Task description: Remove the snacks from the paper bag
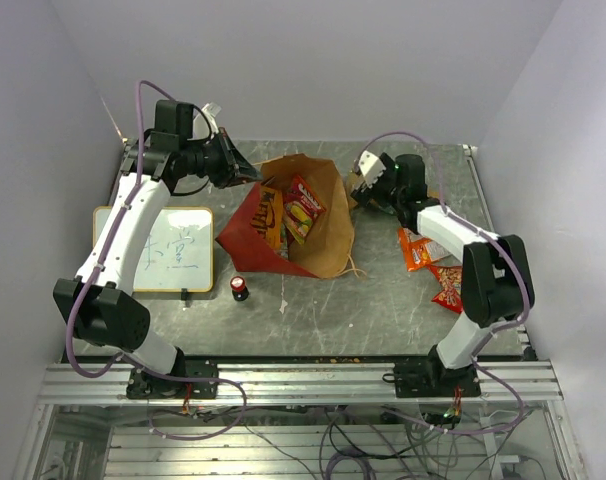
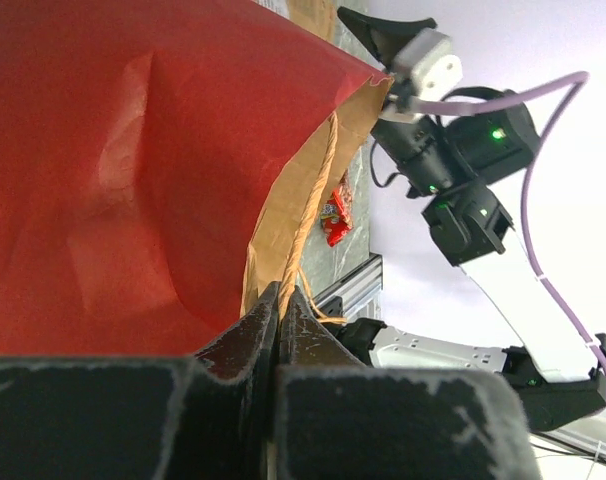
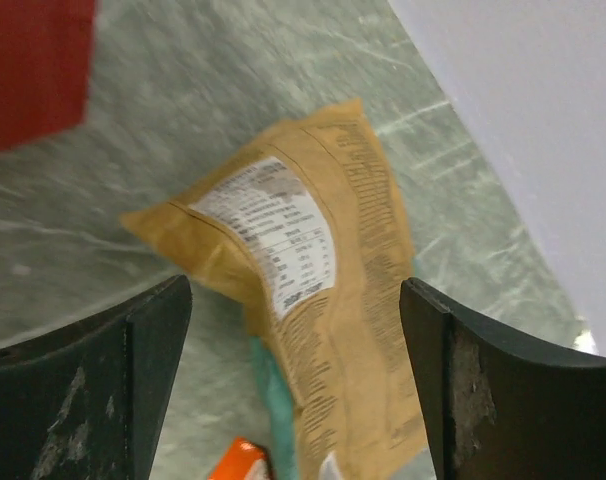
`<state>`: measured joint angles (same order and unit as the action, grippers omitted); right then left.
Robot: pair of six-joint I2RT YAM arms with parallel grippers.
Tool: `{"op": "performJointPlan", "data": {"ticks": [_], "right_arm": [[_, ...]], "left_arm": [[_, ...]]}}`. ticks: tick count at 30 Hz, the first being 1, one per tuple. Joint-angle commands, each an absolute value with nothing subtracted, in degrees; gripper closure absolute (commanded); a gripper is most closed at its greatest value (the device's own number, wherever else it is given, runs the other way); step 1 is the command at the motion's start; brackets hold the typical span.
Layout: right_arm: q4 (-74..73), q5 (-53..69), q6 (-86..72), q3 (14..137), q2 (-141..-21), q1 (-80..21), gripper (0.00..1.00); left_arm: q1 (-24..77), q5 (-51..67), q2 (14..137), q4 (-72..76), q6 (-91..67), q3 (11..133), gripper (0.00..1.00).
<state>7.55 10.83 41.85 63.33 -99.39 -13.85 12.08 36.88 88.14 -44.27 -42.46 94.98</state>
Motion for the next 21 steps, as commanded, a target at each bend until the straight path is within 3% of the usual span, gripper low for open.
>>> {"op": "performJointPlan", "data": {"ticks": [1,7,13,17,21], "right_arm": [[0.40,18.30,24.30,65.68,-92.24,-12.97,0.15],[3.58,15.01,6.45,63.77,-87.80,-10.33,0.11],[-7.02,8.64,-11.88,77.40,-101.83,-6.45,0.13],[-14.57,7.70,-13.54,82.98,-109.62,-6.60,0.15],[-9.98,2.72,-8.19,76.04,-108.78,-8.46,0.15]], "left_arm": [[11.56,37.63,87.46,-43.90,-42.32,98.04,0.93],[11.51,37.60,86.59,-42.64,-44.15,97.24,0.93],[11.51,37.46,86.68,-42.17,-44.18,96.66,0.93],[11.51,36.86,86.33,-42.68,-44.58,96.80,0.93],[11.51,36.57,85.28,-41.71,-45.25,94.67,0.93]]}}
